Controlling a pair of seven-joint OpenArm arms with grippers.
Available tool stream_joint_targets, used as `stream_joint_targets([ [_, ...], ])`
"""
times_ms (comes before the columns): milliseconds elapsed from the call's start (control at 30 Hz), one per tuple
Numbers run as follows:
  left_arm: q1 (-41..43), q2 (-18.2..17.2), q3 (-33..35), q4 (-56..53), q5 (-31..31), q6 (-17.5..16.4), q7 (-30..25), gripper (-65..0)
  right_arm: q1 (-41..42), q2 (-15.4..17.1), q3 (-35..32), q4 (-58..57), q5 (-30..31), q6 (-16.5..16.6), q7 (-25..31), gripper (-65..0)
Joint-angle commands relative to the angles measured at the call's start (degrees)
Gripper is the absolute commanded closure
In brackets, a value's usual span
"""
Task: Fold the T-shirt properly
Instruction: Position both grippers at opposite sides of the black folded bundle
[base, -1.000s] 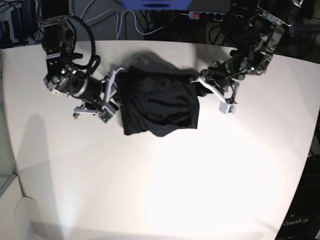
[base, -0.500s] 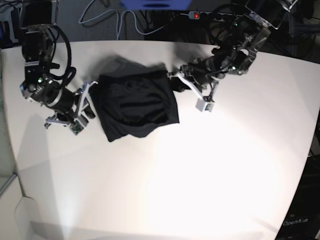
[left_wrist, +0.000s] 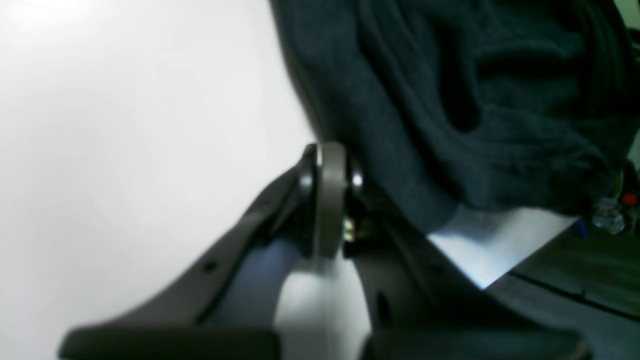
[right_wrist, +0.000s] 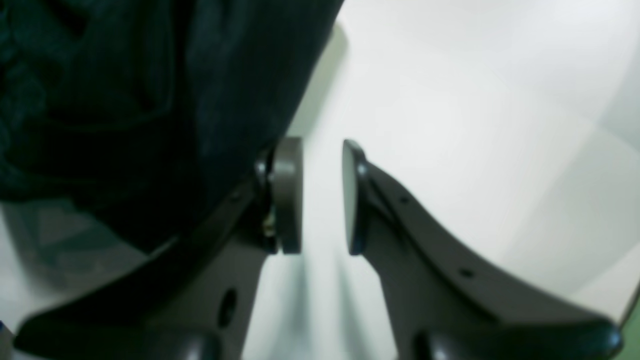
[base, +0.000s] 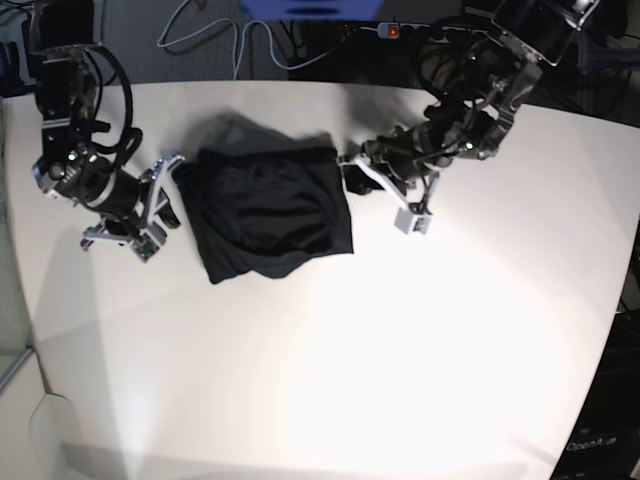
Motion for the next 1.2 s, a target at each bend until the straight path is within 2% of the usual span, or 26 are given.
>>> stream_joint_targets([
  [0, -0.6, -0.5, -0.4, 1.0, -0.2, -0.5, -0.8, -1.4, 0.7, -0.4, 0.3, 1.1, 0.8, 0.2, 1.1, -11.9],
  [433, 0.7, -2.5, -4.4, 3.6, -0.3, -0.5, -0.5, -1.4, -1.4, -6.0, 0.2, 7.5, 0.7, 0.2, 0.8, -11.9],
  [800, 0.8, -3.3, -4.4, 3.3, -0.3, -0.5, -0.5, -1.4, -3.3, -7.5, 0.2, 8.5, 0.7, 0.2, 0.0, -12.3],
  [867, 0.8, -3.3, -4.4, 3.3, -0.3, -0.5, -0.5, -1.4, -3.3, -7.5, 0.2, 8.5, 0.6, 0.2, 0.0, -15.1],
  [1000, 0.8, -3.4, -4.4, 3.3, -0.3, -0.5, -0.5, -1.4, -3.3, -7.7, 0.3, 8.5, 0.6, 0.2, 0.0, -26.1],
  [1067, 0.8, -3.4, -4.4, 3.3, -0.3, -0.5, -0.5, -1.4, -3.4, -7.7, 0.2, 8.6, 0.7, 0.2, 0.0, -28.6],
  [1167, 0.8, -3.4, -4.4, 3.2, -0.2, -0.5, -0.5, -1.4, -4.1, -7.7, 0.2, 8.8, 0.7, 0.2, 0.0, -28.9],
])
